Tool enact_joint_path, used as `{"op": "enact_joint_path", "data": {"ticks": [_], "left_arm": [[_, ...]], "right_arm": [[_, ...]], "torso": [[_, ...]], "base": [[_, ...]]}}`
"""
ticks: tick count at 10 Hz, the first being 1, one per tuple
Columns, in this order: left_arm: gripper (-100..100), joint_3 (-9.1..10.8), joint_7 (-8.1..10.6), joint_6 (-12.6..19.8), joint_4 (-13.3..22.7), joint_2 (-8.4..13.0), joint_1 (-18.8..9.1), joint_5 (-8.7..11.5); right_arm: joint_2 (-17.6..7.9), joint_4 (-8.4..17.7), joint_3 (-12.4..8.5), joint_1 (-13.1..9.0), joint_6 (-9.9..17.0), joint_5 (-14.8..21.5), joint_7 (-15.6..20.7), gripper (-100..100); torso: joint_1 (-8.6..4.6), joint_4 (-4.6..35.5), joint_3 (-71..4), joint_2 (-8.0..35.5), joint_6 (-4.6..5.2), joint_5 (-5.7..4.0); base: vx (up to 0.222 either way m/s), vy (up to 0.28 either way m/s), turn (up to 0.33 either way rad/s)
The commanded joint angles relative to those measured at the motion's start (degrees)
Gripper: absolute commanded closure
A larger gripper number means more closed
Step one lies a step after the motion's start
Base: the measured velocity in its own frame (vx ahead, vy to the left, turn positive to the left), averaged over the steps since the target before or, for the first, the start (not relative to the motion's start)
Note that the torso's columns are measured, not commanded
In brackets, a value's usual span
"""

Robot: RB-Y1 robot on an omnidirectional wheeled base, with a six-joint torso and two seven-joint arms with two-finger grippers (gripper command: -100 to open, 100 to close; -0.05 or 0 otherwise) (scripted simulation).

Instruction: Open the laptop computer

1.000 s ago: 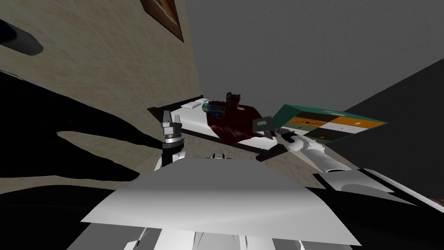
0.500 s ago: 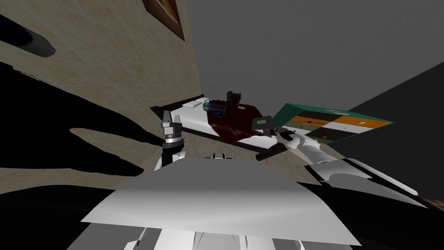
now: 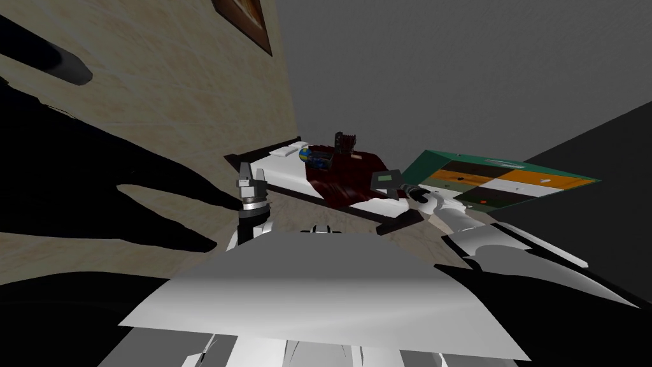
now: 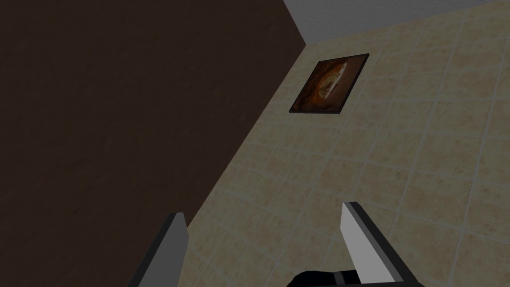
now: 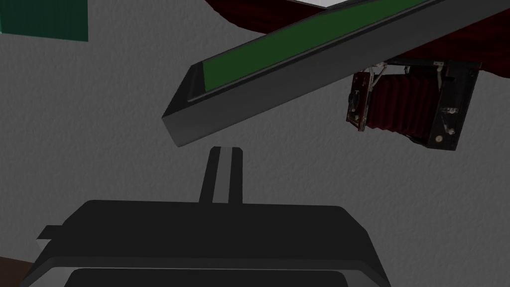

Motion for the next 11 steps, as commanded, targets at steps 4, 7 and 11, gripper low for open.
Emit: {"op": "enact_joint_path", "data": {"ticks": [4,7,11], "left_arm": [[0,0.00,0.00,0.00,0.00,0.00,0.00,0.00],[0,0.01,0.00,0.00,0.00,0.01,0.00,0.00],[0,0.00,0.00,0.00,0.00,0.00,0.01,0.00]], "right_arm": [[-2.17,-1.43,-1.91,0.51,3.72,-4.38,2.77,-100],[-3.22,-5.37,-3.90,3.17,8.21,-6.84,4.26,-100],[-5.33,-10.74,-7.88,7.91,13.10,-11.29,7.24,-100]], "torso": [[-0.06,-0.08,-0.13,-0.19,-0.06,-0.03],[-0.02,-0.04,-0.08,-0.12,-0.01,-0.01],[0.03,-0.07,-0.14,-0.21,0.00,0.00]], "base": [[-0.037,-0.028,0.129],[-0.074,-0.071,0.110],[-0.047,-0.030,0.124]]}}
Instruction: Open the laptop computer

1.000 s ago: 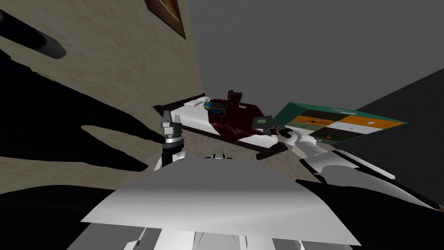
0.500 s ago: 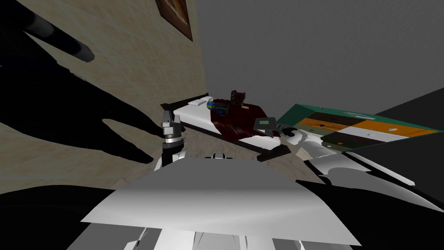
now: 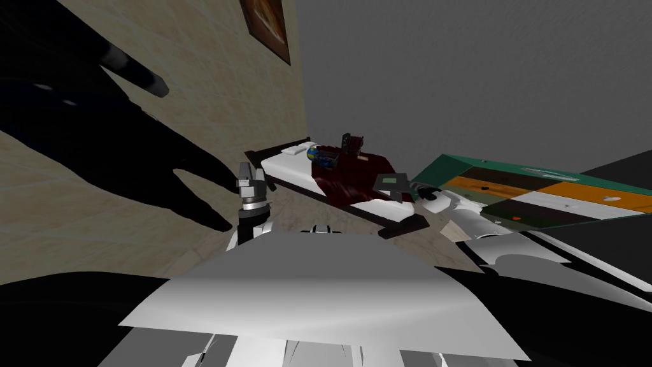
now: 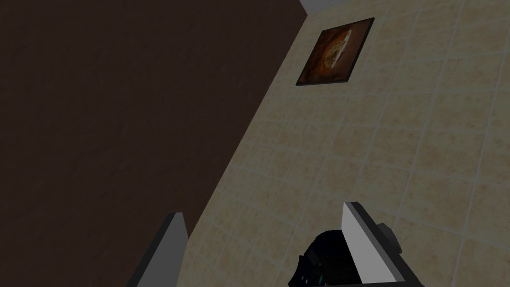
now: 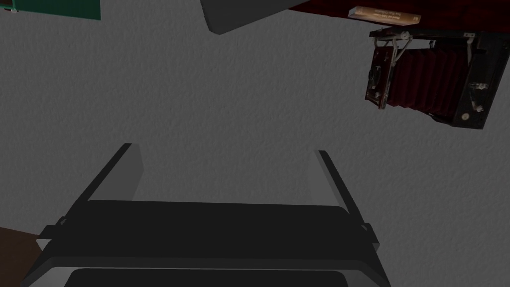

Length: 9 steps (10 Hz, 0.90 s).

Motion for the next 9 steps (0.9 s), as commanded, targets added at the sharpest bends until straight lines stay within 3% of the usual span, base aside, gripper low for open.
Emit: {"op": "enact_joint_path", "data": {"ticks": [1,2,3,4,6,7,8,9], "left_arm": [[0,0.00,0.00,0.00,0.00,0.00,-0.01,0.00],[0,0.00,0.00,0.00,0.00,0.00,0.00,0.00],[0,0.00,0.00,0.00,0.00,0.00,-0.01,0.00],[0,0.00,0.00,0.00,0.00,0.00,0.00,0.00],[0,0.00,0.00,0.00,0.00,0.00,0.00,0.00],[0,0.00,0.00,0.00,0.00,0.00,0.01,0.00],[0,0.00,0.00,0.00,0.00,0.00,0.00,0.00],[0,0.00,0.00,0.00,0.00,0.00,0.00,0.00]], "right_arm": [[-1.39,-4.59,-2.26,3.02,4.01,-2.66,1.62,-100],[-2.44,-6.43,-4.25,5.47,5.97,-4.88,3.11,-100],[-2.44,-7.75,-4.25,5.47,7.03,-4.88,3.11,-100],[-3.50,-9.38,-6.24,7.82,8.78,-7.10,4.59,-100],[-3.50,-11.09,-6.24,7.91,10.04,-7.10,4.59,-100],[-4.55,-13.09,-8.23,10.36,12.36,-9.33,6.08,-100],[-4.55,-14.33,-8.23,10.36,13.05,-9.33,6.08,-100],[-5.60,-16.10,-10.21,12.68,15.06,-11.55,7.57,-100]], "torso": [[-0.07,0.02,0.05,0.08,-0.03,-0.02],[-0.07,0.01,0.03,0.03,0.03,-0.03],[-0.07,0.01,0.04,0.07,-0.02,-0.03],[0.00,0.01,0.03,0.03,0.00,-0.01],[0.02,0.00,0.01,0.00,0.02,0.00],[0.06,-0.03,-0.06,-0.11,0.02,0.01],[0.01,-0.02,-0.04,-0.04,-0.08,0.01],[-0.02,0.00,0.01,0.01,0.01,-0.01]], "base": [[-0.048,-0.047,0.085],[-0.065,-0.055,0.143],[-0.064,-0.045,0.105],[-0.080,-0.046,0.213],[-0.044,-0.030,0.029],[-0.043,-0.030,0.184],[-0.050,-0.036,0.107],[-0.070,-0.043,0.187]]}}
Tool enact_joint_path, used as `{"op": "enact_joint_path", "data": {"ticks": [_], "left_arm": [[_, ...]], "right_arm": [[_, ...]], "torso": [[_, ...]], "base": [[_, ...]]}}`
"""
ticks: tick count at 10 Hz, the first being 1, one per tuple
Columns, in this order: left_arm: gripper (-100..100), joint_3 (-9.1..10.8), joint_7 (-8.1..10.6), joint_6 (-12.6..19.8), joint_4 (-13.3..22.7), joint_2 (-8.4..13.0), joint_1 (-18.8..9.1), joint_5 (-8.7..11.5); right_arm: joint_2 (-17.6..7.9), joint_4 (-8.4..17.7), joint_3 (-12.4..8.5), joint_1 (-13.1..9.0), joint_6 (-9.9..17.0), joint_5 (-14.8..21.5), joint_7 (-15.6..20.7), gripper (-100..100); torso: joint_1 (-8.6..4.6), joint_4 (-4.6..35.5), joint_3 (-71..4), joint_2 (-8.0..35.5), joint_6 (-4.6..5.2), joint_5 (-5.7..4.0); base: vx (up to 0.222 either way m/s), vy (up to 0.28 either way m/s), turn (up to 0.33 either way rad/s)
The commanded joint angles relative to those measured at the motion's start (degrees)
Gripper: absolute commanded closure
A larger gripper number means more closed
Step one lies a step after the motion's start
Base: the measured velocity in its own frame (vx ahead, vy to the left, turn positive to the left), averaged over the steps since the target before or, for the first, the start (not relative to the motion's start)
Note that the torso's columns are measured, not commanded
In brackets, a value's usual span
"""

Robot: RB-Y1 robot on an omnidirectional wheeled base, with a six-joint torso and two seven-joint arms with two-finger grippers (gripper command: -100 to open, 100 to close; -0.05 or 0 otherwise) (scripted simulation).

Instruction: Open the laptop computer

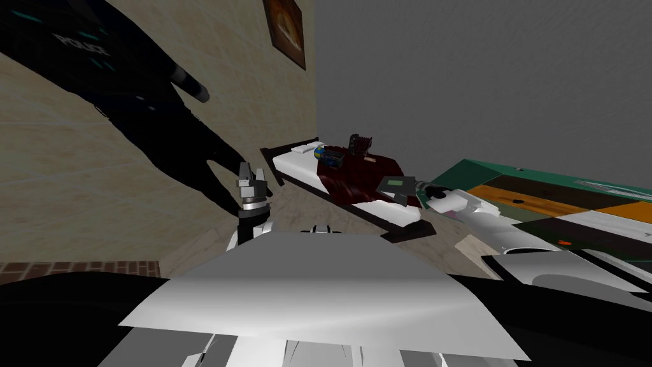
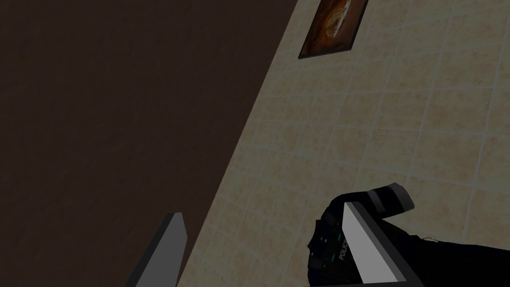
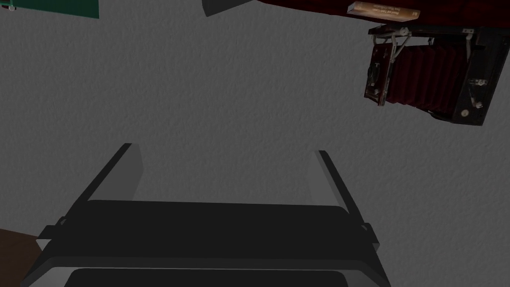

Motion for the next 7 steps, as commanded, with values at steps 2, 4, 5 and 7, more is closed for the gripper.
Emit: {"op": "enact_joint_path", "data": {"ticks": [2,4,5,7], "left_arm": [[0,0.00,0.00,0.00,0.00,0.00,0.00,0.00],[0,0.00,0.00,0.00,0.00,0.00,0.00,0.00],[0,0.00,0.00,0.00,0.00,0.00,0.00,0.00],[0,0.00,0.00,0.00,0.00,0.00,0.01,0.00]], "right_arm": [[-2.21,-6.17,-4.44,5.34,5.80,-4.65,3.18,-100],[-2.04,-6.84,-4.38,5.32,6.03,-4.19,2.82,-100],[-2.08,-6.98,-4.42,5.36,6.28,-4.28,2.93,0],[-2.08,-6.96,-4.41,5.37,6.26,-4.27,2.92,0]], "torso": [[0.01,0.02,0.05,0.06,0.01,0.00],[0.01,0.01,0.02,0.02,0.00,0.01],[0.05,-0.04,-0.08,-0.14,0.00,0.01],[0.06,-0.04,-0.08,-0.12,-0.03,0.02]], "base": [[-0.077,-0.033,0.129],[-0.053,-0.028,0.058],[-0.008,-0.003,-0.004],[0.000,0.000,0.000]]}}
